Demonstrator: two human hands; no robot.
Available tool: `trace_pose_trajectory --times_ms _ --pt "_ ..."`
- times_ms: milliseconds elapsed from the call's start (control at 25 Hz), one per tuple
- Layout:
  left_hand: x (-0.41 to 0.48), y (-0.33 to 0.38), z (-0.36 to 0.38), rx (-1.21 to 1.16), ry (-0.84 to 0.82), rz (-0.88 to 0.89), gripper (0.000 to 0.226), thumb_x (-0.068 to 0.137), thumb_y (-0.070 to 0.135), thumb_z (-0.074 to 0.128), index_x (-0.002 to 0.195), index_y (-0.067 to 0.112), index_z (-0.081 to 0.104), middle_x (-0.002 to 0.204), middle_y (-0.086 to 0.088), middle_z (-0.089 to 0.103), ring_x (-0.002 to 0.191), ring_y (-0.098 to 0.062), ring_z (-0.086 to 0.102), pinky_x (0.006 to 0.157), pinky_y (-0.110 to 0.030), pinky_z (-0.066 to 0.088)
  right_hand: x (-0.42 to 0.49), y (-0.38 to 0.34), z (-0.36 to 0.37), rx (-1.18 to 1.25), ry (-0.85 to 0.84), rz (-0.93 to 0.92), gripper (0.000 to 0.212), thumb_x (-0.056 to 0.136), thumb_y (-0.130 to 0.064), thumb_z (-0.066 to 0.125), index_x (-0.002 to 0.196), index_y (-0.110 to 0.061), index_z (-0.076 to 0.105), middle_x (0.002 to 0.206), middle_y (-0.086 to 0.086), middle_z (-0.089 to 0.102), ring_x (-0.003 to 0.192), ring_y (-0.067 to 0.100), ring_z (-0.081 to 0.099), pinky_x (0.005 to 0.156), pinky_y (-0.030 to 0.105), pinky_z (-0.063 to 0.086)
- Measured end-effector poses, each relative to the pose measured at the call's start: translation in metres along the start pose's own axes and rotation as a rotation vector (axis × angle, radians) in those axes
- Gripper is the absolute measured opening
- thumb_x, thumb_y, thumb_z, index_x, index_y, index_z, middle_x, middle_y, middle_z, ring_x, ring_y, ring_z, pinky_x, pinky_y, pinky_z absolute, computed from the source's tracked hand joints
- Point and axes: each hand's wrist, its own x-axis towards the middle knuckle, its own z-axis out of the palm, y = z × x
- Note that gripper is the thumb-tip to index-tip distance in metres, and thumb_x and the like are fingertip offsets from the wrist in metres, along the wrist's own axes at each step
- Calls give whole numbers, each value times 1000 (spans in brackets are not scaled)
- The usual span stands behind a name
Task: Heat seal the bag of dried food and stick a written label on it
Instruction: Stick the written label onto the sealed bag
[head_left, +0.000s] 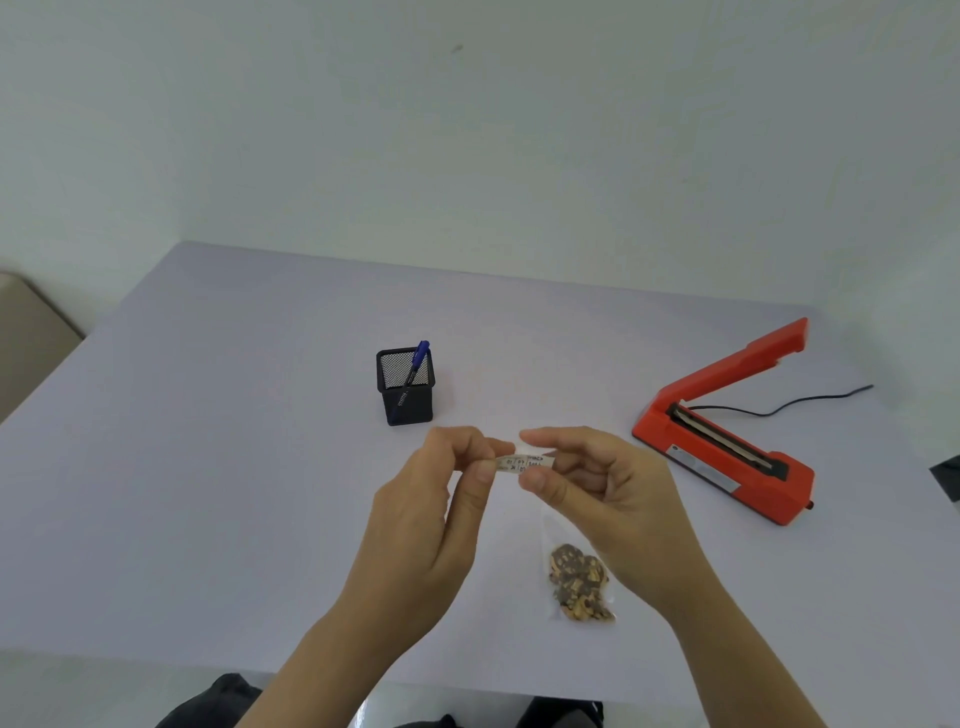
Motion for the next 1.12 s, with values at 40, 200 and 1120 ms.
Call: trace_pose_trajectory --times_ms 40,200,1120 --pt "1 -1 0 30 10 29 10 92 35 40 87 43 42 94 24 65 71 5 53 64 -3 37 0 1 0 5 23 -22 22 73 -19 70 93 -28 71 70 -4 70 73 16 70 69 19 53" --pt "4 -6 -2 127 82 116 10 90 22 48 89 20 57 87 12 55 82 7 49 72 -1 35 1 5 3 47 43 -48 17 74 -18 69 88 -28 72 74 5 70 75 23 69 72 23 55" --pt "9 -20 -3 -56 102 -58 8 86 39 48 80 38 53 87 13 58 80 -7 55 63 -12 40 1 18 0 -96 -58 -144 27 72 -11 64 93 -27 72 88 -9 75 83 12 71 73 20 54"
